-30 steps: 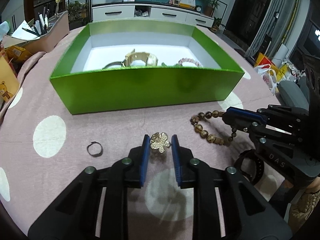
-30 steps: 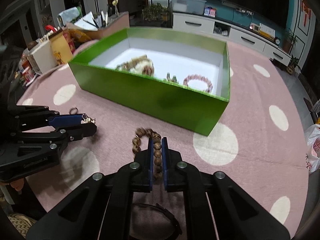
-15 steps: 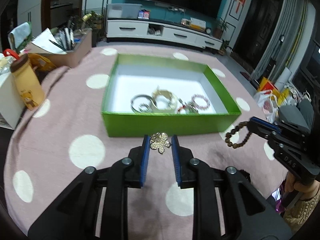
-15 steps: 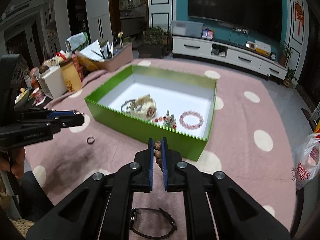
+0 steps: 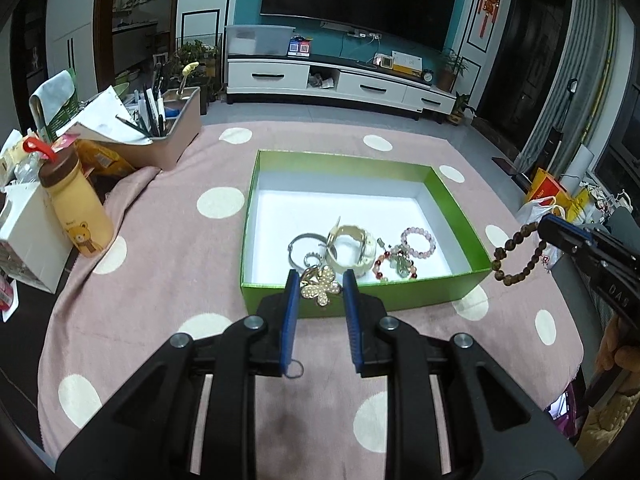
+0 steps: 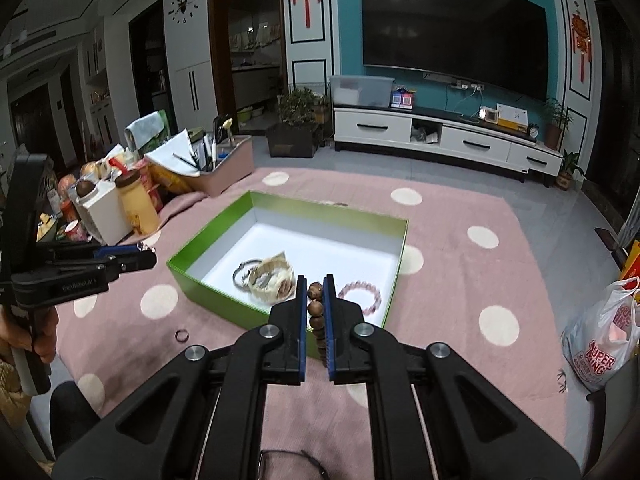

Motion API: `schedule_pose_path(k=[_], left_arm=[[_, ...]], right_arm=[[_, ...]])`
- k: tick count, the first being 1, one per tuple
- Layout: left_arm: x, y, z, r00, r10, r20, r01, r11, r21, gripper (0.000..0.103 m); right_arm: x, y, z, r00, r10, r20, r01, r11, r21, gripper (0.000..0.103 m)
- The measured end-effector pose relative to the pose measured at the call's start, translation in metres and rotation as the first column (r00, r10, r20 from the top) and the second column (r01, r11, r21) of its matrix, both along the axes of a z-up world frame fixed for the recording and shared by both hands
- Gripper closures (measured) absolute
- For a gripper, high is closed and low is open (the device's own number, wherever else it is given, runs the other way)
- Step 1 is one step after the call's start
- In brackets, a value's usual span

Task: Organize jewelry
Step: 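Carry the brooch and wooden bracelet over the green box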

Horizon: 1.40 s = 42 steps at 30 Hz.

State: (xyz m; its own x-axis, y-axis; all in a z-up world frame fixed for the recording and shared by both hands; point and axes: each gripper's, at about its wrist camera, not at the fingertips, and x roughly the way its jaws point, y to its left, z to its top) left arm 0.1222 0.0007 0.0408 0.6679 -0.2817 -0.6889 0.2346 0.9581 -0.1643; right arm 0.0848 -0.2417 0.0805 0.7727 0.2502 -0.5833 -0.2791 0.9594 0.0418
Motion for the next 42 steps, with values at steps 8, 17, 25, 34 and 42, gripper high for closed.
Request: schedule_pose_path(k=[8, 17, 25, 34, 42], left_arm=[[0.026, -0.008, 0.006, 1.000, 0.007, 0.008, -0.007, 1.000, 0.014, 0.081], [0.059, -0.011, 0.006, 1.000, 0.017, 0.006, -0.017, 0.999, 0.034, 0.081], [0.082, -0.013, 0.000, 1.000, 0.024, -0.005, -0.023, 0.999, 0.042, 0.081], [0.105, -0.018, -0.019, 0.999, 0.024, -0.043, -0.021, 0.997, 0.073, 0.081], [0.122, -0.022, -0.043, 0.995, 0.027, -0.093, -0.017, 0.994, 0.109, 0.081]], right_arm=[[0.018, 0.003, 0.015, 1.000, -0.005, 0.031, 0.005, 1.000, -0.006, 0.096], [0.044, 0.012, 0.020, 0.999, 0.002, 0.035, -0.002, 1.000, -0.010, 0.096], [0.067, 0.022, 0.014, 1.000, 0.009, 0.015, -0.009, 1.000, -0.010, 0.096], [0.098, 0.031, -0.009, 0.998, 0.016, -0.059, -0.016, 1.000, -0.003, 0.096], [0.119, 0.036, -0.036, 0.992, 0.016, -0.127, -0.017, 1.000, -0.002, 0.096]])
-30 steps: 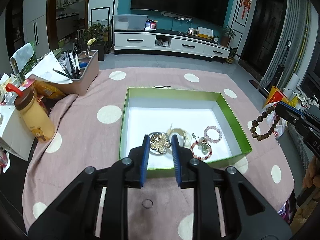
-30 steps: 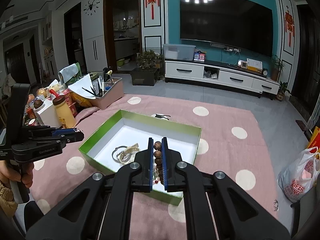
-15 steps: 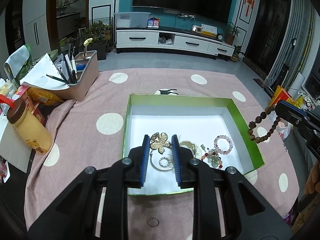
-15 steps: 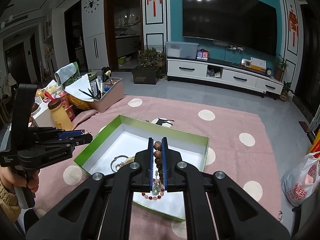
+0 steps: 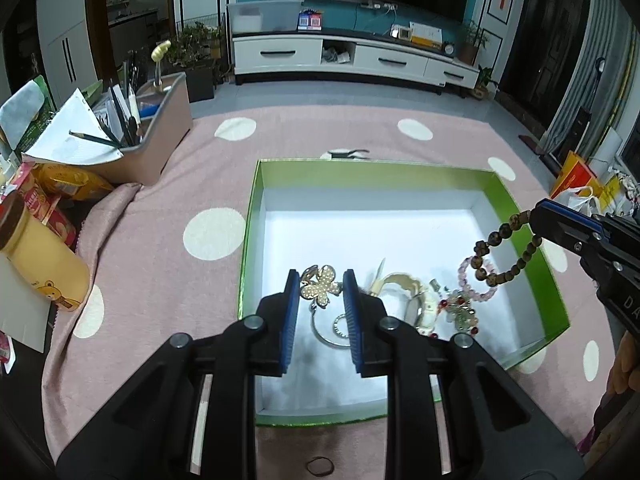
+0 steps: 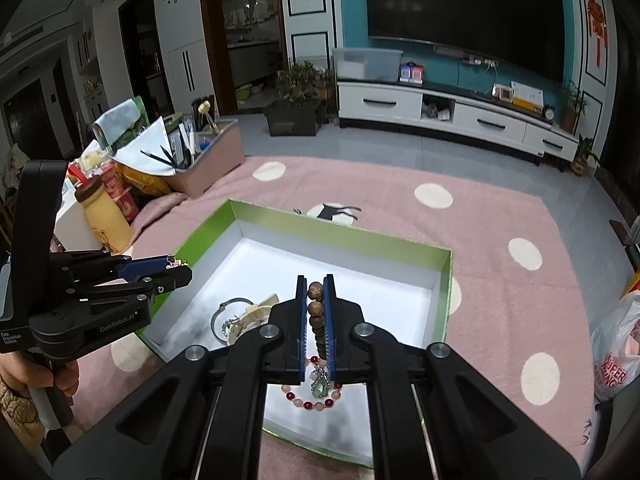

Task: Organize jewelry
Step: 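Carry the brooch and wooden bracelet over the green box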

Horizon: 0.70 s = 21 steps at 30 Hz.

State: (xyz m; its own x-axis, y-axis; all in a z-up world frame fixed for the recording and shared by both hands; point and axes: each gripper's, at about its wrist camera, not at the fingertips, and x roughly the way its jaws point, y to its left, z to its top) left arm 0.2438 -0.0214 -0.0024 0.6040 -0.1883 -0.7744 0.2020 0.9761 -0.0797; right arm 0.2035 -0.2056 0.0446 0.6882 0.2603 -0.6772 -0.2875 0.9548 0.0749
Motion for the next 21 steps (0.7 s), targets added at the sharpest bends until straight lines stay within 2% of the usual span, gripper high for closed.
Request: schedule_pose_path(k=[8, 21], left_arm=[[0.007, -0.002, -0.017, 0.999, -0.003, -0.035, 0.004, 0.999, 0.037, 0.081], [0.009, -0.010, -0.026, 0.998, -0.013, -0.054, 0.018, 0.996, 0.083, 0.081]], right_arm=[[0.011, 0.003, -0.023, 0.998, 0.000, -0.056, 0.000, 1.000, -0.004, 0.096], [0.016, 0.007, -0.044, 0.994, 0.004, -0.113, -0.007, 1.000, -0.028, 0.096]])
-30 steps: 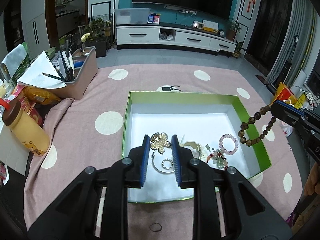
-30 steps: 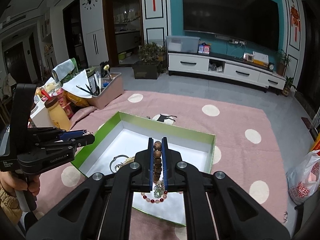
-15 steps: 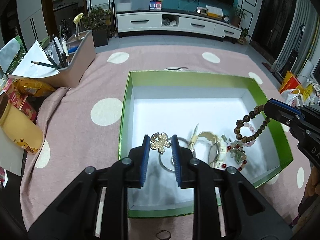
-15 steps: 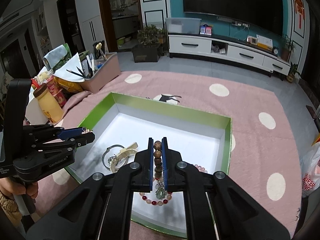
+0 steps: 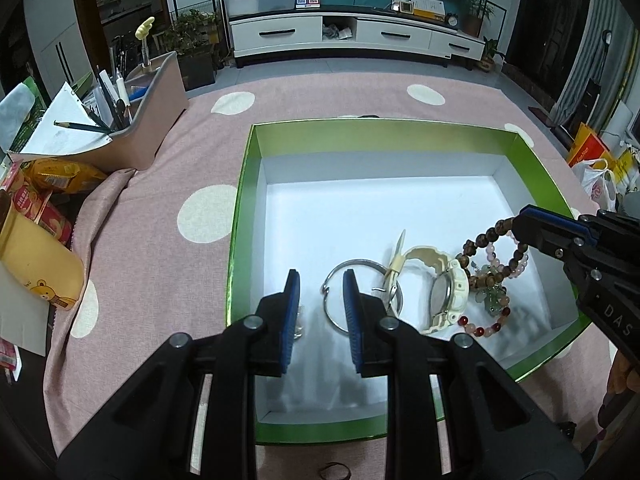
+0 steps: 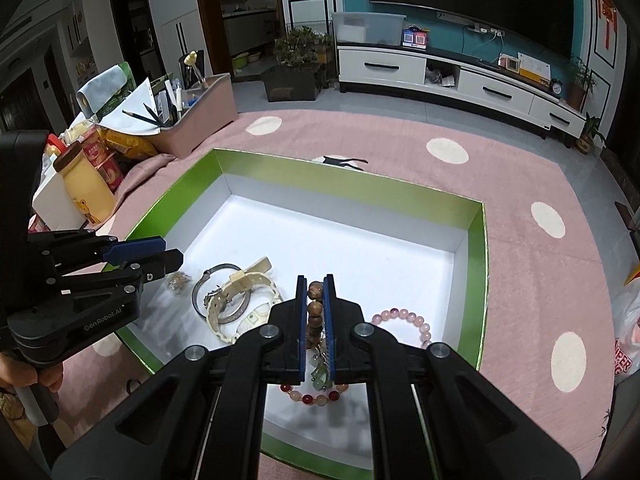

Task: Organize jewelry
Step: 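Carry the brooch and wooden bracelet over the green box, then open both tools to release the brooch and wooden bracelet into the box, then withdraw both tools from the box toward the dark ring and black watch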

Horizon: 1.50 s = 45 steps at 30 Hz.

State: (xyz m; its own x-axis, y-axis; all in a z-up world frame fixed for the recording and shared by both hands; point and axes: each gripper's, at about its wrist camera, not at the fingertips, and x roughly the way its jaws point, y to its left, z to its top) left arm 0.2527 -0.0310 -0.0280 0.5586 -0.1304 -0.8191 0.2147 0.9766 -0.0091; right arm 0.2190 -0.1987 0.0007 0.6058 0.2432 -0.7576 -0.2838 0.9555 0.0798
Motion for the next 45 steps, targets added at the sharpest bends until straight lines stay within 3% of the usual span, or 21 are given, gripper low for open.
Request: schedule_pose_path(k=[12, 14, 16, 20, 28, 36, 45], left_arm=[[0.000, -0.004, -0.002, 1.000, -0.006, -0.006, 0.006, 1.000, 0.010, 0.080], [-0.001, -0.005, -0.002, 1.000, -0.009, -0.005, 0.009, 1.000, 0.012, 0.076], [-0.003, -0.007, -0.001, 1.000, -0.012, 0.000, 0.012, 1.000, 0.014, 0.063], [-0.008, -0.009, 0.004, 1.000, -0.015, 0.021, 0.014, 1.000, 0.027, 0.051], [-0.024, -0.011, 0.017, 0.998, -0.006, 0.063, 0.003, 0.999, 0.047, 0.024], [-0.044, -0.009, 0.032, 0.996, 0.011, 0.094, -0.016, 0.999, 0.051, 0.012], [-0.071, -0.004, 0.042, 0.994, 0.039, 0.102, -0.043, 0.998, 0.035, 0.002]], right_arm=[[0.002, -0.004, -0.008, 0.999, -0.021, -0.027, 0.021, 1.000, 0.000, 0.093], [0.001, -0.005, -0.007, 0.999, -0.031, -0.024, 0.031, 1.000, 0.006, 0.081], [-0.001, -0.008, -0.005, 0.999, -0.045, -0.012, 0.046, 0.999, 0.014, 0.065], [-0.007, -0.015, 0.003, 0.999, -0.053, 0.006, 0.053, 0.998, 0.037, 0.064], [-0.033, -0.027, 0.020, 0.996, -0.066, 0.053, 0.063, 0.996, 0.058, 0.044], [-0.062, -0.037, 0.033, 0.994, -0.082, 0.076, 0.077, 0.995, 0.065, 0.032], [-0.107, -0.044, 0.040, 0.994, -0.068, 0.083, 0.059, 0.993, 0.107, 0.030]])
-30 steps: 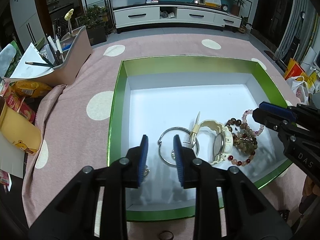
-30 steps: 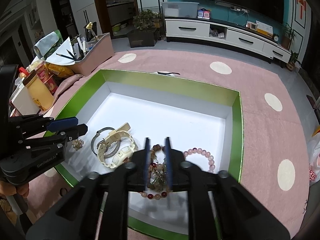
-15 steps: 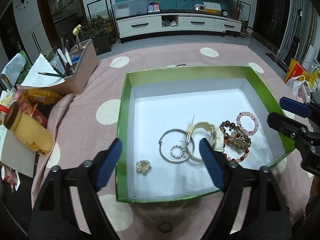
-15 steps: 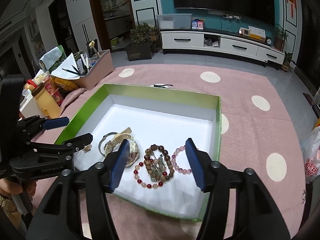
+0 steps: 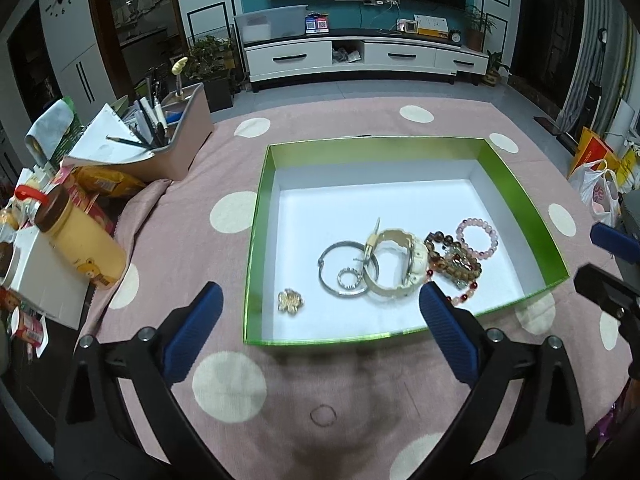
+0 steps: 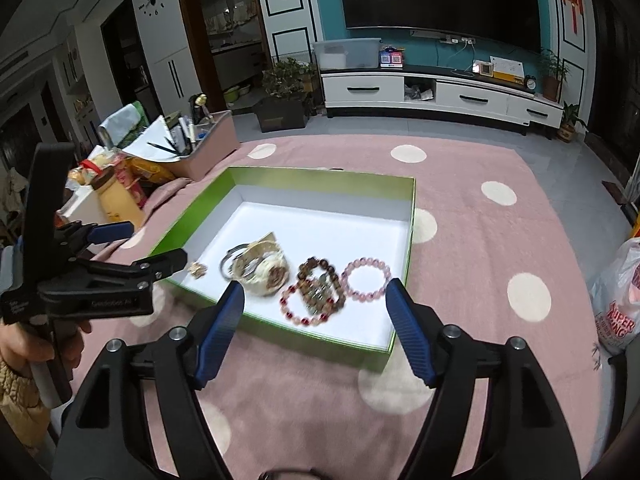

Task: Organize jewelry
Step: 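Withdraw both tools from the box toward the dark ring and black watch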

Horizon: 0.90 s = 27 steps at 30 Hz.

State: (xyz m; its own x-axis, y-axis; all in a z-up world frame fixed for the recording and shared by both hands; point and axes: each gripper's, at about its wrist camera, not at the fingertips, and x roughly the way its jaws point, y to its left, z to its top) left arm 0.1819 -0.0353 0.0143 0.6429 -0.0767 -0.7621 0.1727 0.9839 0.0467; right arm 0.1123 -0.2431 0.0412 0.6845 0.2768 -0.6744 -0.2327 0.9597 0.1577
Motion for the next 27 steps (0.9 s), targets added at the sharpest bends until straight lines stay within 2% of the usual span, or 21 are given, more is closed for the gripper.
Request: schedule_pose_path(k=[12, 19, 23, 27], left_arm=[[-0.045, 0.006, 0.006, 1.000, 0.020, -0.004, -0.020, 1.000, -0.018, 0.002], [-0.066, 0.006, 0.004, 1.000, 0.019, -0.013, -0.020, 0.999, -0.033, 0.002], [-0.075, 0.009, 0.004, 1.000, 0.021, -0.020, -0.022, 0.998, -0.063, 0.002], [-0.085, 0.018, 0.008, 1.000, 0.020, -0.010, -0.021, 0.990, -0.137, 0.002]], right_arm=[[-0.055, 0.004, 0.008, 0.998, 0.047, 0.030, -0.048, 0.999, 0.026, 0.029], [-0.073, 0.005, 0.005, 0.998, 0.063, 0.023, -0.064, 0.997, 0.039, 0.029], [-0.082, 0.004, 0.004, 0.998, 0.062, 0.021, -0.063, 0.997, 0.048, 0.029], [-0.092, 0.002, 0.004, 0.998, 0.061, 0.021, -0.062, 0.997, 0.052, 0.029]])
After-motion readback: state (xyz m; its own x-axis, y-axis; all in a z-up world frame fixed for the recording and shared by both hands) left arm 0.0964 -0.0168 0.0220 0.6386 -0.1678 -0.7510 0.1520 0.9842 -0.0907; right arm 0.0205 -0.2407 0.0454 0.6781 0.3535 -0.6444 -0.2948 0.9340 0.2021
